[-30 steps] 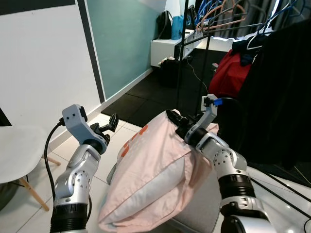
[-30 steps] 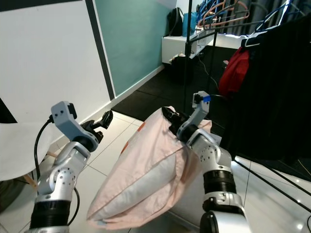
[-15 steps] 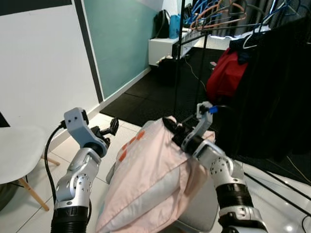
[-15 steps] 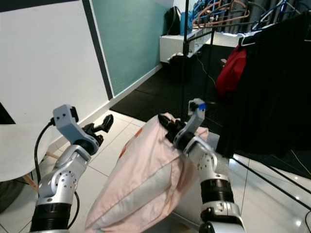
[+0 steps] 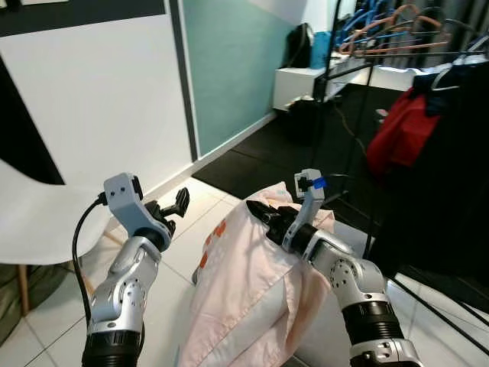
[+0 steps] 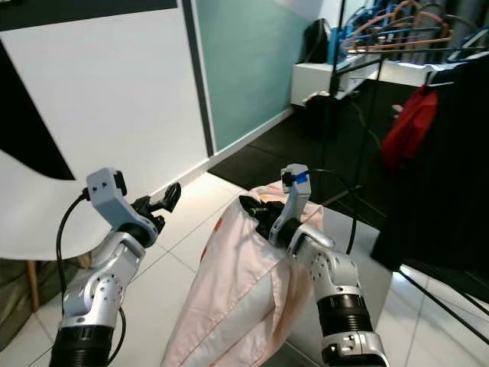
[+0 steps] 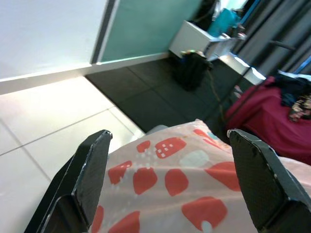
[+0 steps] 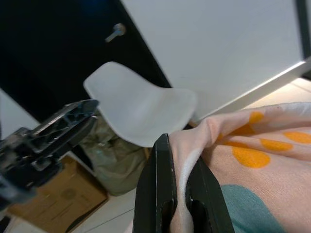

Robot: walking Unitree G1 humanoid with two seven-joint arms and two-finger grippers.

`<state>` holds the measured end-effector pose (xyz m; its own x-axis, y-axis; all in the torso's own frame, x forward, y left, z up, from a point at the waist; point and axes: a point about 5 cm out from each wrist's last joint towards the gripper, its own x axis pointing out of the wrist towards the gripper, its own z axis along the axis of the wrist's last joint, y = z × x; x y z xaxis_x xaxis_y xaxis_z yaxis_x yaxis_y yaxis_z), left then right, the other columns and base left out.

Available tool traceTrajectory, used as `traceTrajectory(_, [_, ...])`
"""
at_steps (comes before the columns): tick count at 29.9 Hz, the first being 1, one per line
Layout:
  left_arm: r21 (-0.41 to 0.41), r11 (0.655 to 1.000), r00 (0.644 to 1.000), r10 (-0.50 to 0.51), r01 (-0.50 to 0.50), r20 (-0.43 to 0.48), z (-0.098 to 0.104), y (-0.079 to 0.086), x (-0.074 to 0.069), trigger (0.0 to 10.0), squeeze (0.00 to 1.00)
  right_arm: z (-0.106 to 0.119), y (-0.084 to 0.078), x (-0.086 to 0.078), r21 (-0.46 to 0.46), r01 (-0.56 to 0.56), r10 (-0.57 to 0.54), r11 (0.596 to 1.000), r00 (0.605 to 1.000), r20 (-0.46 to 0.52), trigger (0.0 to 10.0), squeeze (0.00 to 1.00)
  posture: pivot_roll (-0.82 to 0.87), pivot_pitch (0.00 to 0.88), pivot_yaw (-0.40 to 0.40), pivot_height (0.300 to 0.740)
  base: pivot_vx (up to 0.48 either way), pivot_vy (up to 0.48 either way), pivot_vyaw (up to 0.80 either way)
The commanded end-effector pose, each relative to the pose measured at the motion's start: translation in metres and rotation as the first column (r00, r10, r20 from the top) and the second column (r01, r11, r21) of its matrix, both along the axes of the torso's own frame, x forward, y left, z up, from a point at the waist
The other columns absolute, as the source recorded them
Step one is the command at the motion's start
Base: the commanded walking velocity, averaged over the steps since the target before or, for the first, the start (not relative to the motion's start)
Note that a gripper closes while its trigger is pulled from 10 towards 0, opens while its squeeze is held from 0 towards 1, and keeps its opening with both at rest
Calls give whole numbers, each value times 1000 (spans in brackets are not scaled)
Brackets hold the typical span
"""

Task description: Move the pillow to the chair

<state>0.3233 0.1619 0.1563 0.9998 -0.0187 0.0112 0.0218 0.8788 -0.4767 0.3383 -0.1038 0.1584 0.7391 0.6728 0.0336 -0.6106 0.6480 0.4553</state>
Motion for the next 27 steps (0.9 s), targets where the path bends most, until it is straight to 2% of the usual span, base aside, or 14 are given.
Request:
traceTrajectory(1, [5,1000,1000,1,-1,-2,-2,0,-1,10000,0,23,12,-5,62,-85,78,994,991,111,10000,0,-180,0,-15,726,0,0,794])
traceTrajectory(12, [5,1000,1000,-19,19,12,-1,-5,-4,10000,0,44,11,-5,137,-117,91,984,979,184,10000,0,-177,0,-12,726,0,0,794])
traceTrajectory(22, [19,999,999,-38,37,12,-1,-10,-6,10000,0,46,14,-9,147,-152,121,977,973,199,10000,0,-171,0,-15,726,0,0,794])
traceTrajectory(27, [35,998,999,-53,52,11,-2,-11,-7,10000,0,46,15,-9,149,-157,126,976,972,196,10000,0,-169,0,-13,726,375,0,794])
